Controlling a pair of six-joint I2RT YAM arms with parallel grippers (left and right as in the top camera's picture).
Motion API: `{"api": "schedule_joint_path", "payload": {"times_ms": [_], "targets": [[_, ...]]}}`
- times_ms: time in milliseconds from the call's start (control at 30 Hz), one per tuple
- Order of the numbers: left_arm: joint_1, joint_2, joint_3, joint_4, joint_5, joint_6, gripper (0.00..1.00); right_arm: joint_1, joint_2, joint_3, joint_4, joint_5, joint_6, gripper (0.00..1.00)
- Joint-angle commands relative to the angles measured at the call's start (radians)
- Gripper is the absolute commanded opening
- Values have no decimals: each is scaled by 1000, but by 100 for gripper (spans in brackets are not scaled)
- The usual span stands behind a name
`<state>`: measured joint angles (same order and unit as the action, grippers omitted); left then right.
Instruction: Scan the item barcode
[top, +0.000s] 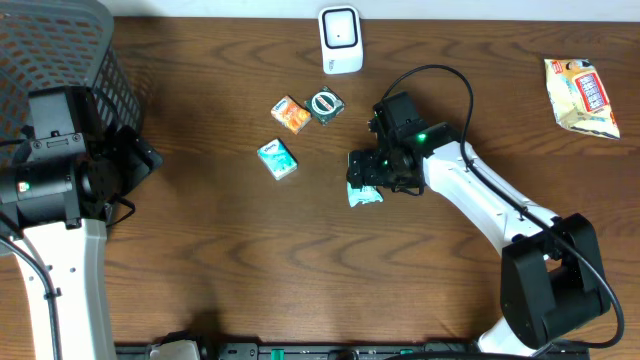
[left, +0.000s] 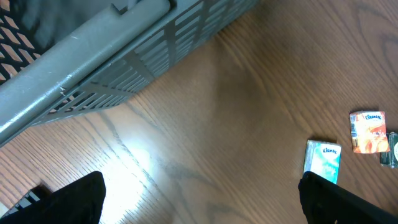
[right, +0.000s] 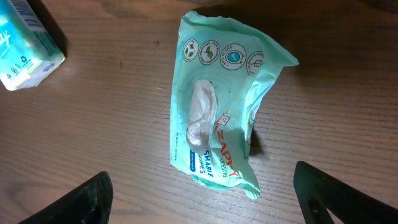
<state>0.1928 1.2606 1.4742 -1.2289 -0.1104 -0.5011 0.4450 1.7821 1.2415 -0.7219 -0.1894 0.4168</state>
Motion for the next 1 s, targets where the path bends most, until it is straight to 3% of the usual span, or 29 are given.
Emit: {"api": "schedule_joint_path", "payload": {"times_ms": [0, 333, 967], "targets": [[3, 0, 2, -2, -3, -10, 98, 8, -9, 7, -1, 4, 5, 87], [3, 0, 2, -2, -3, -10, 98, 45, -9, 7, 0, 9, -81, 85], [3, 0, 2, -2, -3, -10, 98, 74, -9, 7, 16, 60, -73, 84]]}}
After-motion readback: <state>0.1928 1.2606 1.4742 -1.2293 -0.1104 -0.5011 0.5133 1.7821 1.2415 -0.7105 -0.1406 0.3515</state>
